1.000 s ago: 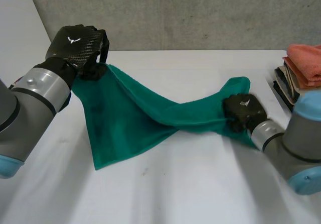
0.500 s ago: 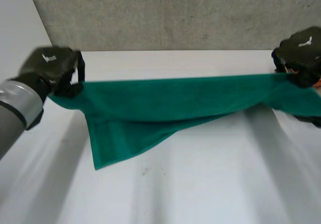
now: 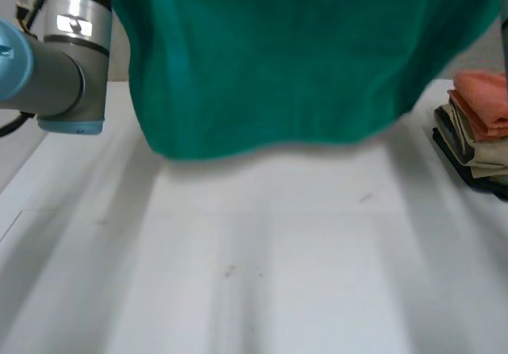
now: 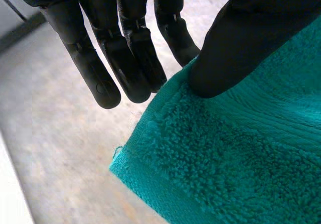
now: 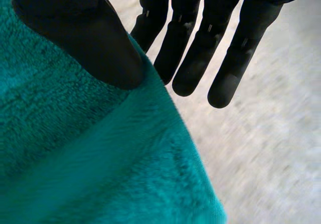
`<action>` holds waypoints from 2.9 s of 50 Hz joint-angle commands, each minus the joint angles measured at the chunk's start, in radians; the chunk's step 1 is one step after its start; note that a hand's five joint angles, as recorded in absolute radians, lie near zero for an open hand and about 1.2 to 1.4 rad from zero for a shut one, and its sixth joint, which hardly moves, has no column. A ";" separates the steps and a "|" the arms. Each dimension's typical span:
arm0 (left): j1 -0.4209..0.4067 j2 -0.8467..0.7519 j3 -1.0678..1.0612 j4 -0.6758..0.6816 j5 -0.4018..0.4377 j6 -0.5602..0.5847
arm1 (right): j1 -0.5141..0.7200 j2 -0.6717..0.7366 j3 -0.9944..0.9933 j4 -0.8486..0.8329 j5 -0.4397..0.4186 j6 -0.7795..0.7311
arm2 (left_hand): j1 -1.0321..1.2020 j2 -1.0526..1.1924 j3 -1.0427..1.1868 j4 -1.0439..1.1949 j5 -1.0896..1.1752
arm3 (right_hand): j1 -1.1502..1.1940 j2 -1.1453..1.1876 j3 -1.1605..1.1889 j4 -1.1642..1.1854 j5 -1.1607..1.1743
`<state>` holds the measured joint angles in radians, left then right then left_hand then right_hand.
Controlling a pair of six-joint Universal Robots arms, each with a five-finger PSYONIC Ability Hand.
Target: Fold the laundry.
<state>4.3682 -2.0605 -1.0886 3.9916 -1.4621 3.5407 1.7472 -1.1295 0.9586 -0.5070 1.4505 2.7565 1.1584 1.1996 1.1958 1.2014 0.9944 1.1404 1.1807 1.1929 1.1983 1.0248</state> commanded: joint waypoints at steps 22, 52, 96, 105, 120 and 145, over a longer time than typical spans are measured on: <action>0.059 0.210 -0.731 -0.520 0.011 -0.069 | -0.061 -0.001 0.581 0.400 -0.208 -0.224 | 0.238 0.197 0.200 0.195 0.227 | 0.256 0.216 0.203 0.198 0.197; 0.053 0.317 -0.725 -0.878 -0.004 0.253 | -0.160 -0.109 0.684 0.805 -0.191 -0.523 | 0.238 0.197 0.200 0.195 0.227 | 0.256 0.216 0.203 0.198 0.197; 0.152 0.046 -0.361 -0.170 -0.006 0.078 | 0.055 0.143 0.203 0.054 -0.033 -0.199 | 0.238 0.197 0.200 0.195 0.227 | 0.256 0.216 0.203 0.198 0.197; 0.132 -0.035 -0.531 -0.241 0.045 0.109 | 0.060 0.260 0.269 0.287 -0.052 -0.248 | 0.238 0.197 0.200 0.195 0.227 | 0.256 0.216 0.203 0.198 0.197; 0.134 0.355 -0.725 -1.291 -0.075 0.342 | -0.024 -0.107 0.569 1.085 -0.056 -0.723 | 0.238 0.197 0.200 0.195 0.227 | 0.256 0.216 0.203 0.198 0.197; 0.070 -0.151 -0.237 -0.749 -0.187 0.362 | 0.035 0.187 0.316 0.406 -0.053 -0.526 | 0.238 0.197 0.200 0.195 0.227 | 0.256 0.216 0.203 0.198 0.197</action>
<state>4.4477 -2.0743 -1.4646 3.1828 -1.5705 3.9125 1.7487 -1.0567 1.3681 0.0875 1.3974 2.2092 1.1584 1.2003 1.1968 1.2022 1.0009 1.1404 1.1822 1.1943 1.2000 1.0350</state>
